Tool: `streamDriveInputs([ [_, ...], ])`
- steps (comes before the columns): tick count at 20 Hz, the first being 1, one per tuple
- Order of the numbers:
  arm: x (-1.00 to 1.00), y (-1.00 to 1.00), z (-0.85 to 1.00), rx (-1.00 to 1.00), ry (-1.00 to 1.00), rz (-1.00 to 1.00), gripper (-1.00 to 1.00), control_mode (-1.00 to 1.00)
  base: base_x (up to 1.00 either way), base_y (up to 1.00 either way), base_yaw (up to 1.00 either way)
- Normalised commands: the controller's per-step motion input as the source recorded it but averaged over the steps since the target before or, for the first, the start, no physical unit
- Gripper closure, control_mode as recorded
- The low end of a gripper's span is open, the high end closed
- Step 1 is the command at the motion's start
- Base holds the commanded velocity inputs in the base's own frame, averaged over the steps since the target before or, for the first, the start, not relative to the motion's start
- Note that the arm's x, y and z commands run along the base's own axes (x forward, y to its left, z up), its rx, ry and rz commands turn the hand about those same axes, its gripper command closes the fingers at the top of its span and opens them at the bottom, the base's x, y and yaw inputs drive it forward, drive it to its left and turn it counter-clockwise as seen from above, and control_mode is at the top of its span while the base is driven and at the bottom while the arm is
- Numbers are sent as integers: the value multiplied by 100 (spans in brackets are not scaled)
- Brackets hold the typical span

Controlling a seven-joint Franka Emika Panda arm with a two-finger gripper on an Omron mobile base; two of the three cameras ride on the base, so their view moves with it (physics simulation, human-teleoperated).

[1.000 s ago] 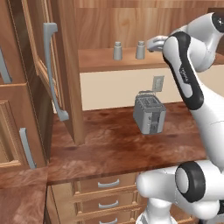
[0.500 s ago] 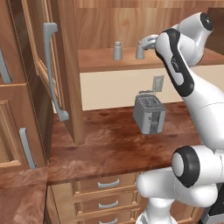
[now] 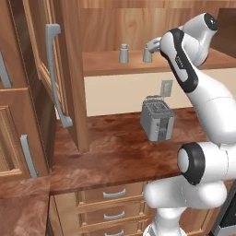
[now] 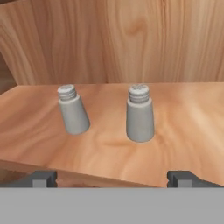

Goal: Move the shaker and shaker from the cabinet to the dining counter.

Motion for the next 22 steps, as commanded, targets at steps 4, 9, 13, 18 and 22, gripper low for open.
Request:
streamDriveInputs([
  [4, 22, -11, -5, -5, 0, 0, -100, -100, 0, 0, 0],
  [9, 25, 0, -9, -1, 0, 0, -100, -100, 0, 0, 0],
  [13, 27, 4, -10, 0, 0, 0, -100, -100, 0, 0, 0],
  [18, 25, 0, -5, 0, 2, 0, -100, -100, 0, 0, 0],
  [22, 25, 0, -3, 0, 3, 0, -100, -100, 0, 0, 0],
])
